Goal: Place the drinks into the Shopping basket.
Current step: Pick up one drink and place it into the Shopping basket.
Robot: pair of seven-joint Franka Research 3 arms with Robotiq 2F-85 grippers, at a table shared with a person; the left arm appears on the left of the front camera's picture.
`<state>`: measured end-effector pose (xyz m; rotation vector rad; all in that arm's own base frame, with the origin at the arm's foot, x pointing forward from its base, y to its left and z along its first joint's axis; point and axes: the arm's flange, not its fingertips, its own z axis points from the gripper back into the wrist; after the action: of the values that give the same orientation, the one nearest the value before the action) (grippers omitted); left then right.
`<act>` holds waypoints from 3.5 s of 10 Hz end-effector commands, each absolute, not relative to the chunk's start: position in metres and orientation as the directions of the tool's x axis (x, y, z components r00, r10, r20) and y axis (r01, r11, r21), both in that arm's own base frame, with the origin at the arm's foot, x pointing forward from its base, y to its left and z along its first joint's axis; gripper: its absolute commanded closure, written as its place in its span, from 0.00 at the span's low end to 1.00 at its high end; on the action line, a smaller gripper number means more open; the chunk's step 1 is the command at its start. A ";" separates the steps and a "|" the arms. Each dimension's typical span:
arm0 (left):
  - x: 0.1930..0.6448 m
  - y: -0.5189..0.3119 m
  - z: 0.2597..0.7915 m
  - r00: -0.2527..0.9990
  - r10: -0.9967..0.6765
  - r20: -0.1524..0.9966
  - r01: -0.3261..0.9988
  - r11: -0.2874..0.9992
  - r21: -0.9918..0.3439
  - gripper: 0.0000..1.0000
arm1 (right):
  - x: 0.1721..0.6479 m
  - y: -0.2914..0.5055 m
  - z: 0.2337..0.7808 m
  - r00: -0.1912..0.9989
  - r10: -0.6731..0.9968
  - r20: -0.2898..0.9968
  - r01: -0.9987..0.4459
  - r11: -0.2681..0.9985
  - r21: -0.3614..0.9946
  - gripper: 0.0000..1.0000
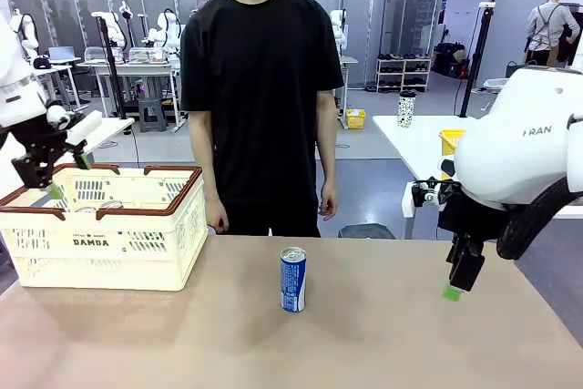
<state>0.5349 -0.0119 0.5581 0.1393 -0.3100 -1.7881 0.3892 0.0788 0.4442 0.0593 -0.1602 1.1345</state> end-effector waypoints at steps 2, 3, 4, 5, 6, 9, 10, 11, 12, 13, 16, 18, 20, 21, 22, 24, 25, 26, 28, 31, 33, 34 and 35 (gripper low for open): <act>0.528 -0.089 0.577 -0.426 -0.899 0.104 0.866 -0.371 0.335 0.00 | 0.389 0.078 0.445 0.414 0.897 0.152 -0.905 0.423 -0.033 0.00; 0.528 -0.130 0.574 -0.480 -0.869 0.117 0.844 -0.422 0.332 0.00 | 0.389 0.078 0.445 0.414 0.897 0.152 -0.905 0.423 -0.033 0.00; 0.530 -0.162 0.568 -0.525 -0.844 0.105 0.822 -0.471 0.320 0.00 | 0.389 0.078 0.445 0.414 0.897 0.152 -0.905 0.423 -0.033 0.00; 0.533 -0.185 0.560 -0.540 -0.832 0.126 0.819 -0.485 0.308 0.00 | 0.389 0.078 0.445 0.414 0.897 0.152 -0.905 0.423 -0.033 0.00; 0.534 -0.202 0.551 -0.554 -0.821 0.138 0.814 -0.500 0.295 0.00 | 0.389 0.078 0.445 0.414 0.897 0.152 -0.905 0.423 -0.033 0.00; 0.524 -0.219 0.540 -0.565 -0.815 0.127 0.808 -0.516 0.283 0.00 | 0.389 0.078 0.445 0.414 0.897 0.152 -0.905 0.423 -0.033 0.00; 0.524 -0.219 0.540 -0.565 -0.815 0.127 0.808 -0.516 0.283 0.00 | 0.389 0.078 0.445 0.414 0.897 0.152 -0.905 0.423 -0.033 0.00; 0.524 -0.219 0.540 -0.565 -0.815 0.127 0.808 -0.516 0.283 0.00 | 0.389 0.078 0.445 0.414 0.897 0.152 -0.905 0.423 -0.033 0.00; 0.524 -0.219 0.540 -0.565 -0.815 0.127 0.808 -0.516 0.283 0.00 | 0.389 0.078 0.445 0.414 0.897 0.152 -0.905 0.423 -0.033 0.00; 0.524 -0.219 0.540 -0.565 -0.815 0.127 0.808 -0.516 0.283 0.00 | 0.389 0.078 0.445 0.414 0.897 0.152 -0.905 0.423 -0.033 0.00; 0.529 -0.255 0.528 -0.613 -0.775 0.154 0.784 -0.574 0.234 0.00 | 0.389 0.078 0.445 0.414 0.897 0.152 -0.905 0.423 -0.033 0.00; 0.527 -0.299 0.516 -0.666 -0.726 0.169 0.744 -0.630 0.223 0.00 | 0.389 0.078 0.445 0.414 0.897 0.152 -0.905 0.423 -0.033 0.00; 0.524 -0.339 0.502 -0.708 -0.679 0.194 0.706 -0.683 0.189 0.00 | 0.389 0.078 0.445 0.414 0.897 0.152 -0.905 0.423 -0.033 0.00; 0.524 -0.357 0.491 -0.723 -0.662 0.197 0.690 -0.703 0.172 0.00 | 0.389 0.078 0.445 0.414 0.897 0.152 -0.905 0.423 -0.033 0.00; 0.525 -0.379 0.477 -0.738 -0.641 0.210 0.672 -0.726 0.146 0.00 | 0.389 0.078 0.445 0.414 0.897 0.152 -0.905 0.423 -0.033 0.00; 0.528 -0.405 0.460 -0.750 -0.634 0.189 0.658 -0.743 0.119 0.00 | 0.389 0.078 0.445 0.414 0.897 0.152 -0.905 0.423 -0.033 0.00; 0.531 -0.413 0.454 -0.761 -0.626 0.169 0.646 -0.753 0.122 0.00 | 0.389 0.078 0.445 0.414 0.897 0.152 -0.905 0.423 -0.033 0.00; 0.533 -0.421 0.449 -0.768 -0.622 0.154 0.639 -0.759 0.125 0.00 | 0.389 0.078 0.445 0.414 0.897 0.152 -0.905 0.423 -0.033 0.00; 0.538 -0.430 0.440 -0.772 -0.622 0.128 0.635 -0.766 0.105 0.00 | 0.389 0.078 0.445 0.414 0.897 0.152 -0.905 0.423 -0.033 0.00; 0.545 -0.441 0.426 -0.776 -0.620 0.120 0.629 -0.775 0.064 0.00 | 0.389 0.078 0.445 0.414 0.897 0.152 -0.905 0.423 -0.033 0.00; 0.549 -0.444 0.419 -0.775 -0.621 0.113 0.628 -0.777 0.040 0.00 | 0.389 0.078 0.445 0.414 0.897 0.152 -0.905 0.423 -0.033 0.00; 0.552 -0.445 0.416 -0.771 -0.626 0.115 0.633 -0.773 0.041 0.00 | 0.389 0.078 0.445 0.414 0.897 0.152 -0.905 0.423 -0.033 0.00; 0.553 -0.447 0.411 -0.770 -0.625 0.127 0.633 -0.774 0.030 0.00 | 0.389 0.078 0.445 0.414 0.897 0.152 -0.905 0.423 -0.033 0.00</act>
<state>0.5491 -0.4397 0.4086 -0.1369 -0.1237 -2.4639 0.3894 0.0791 0.4451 0.0600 -0.1602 1.1353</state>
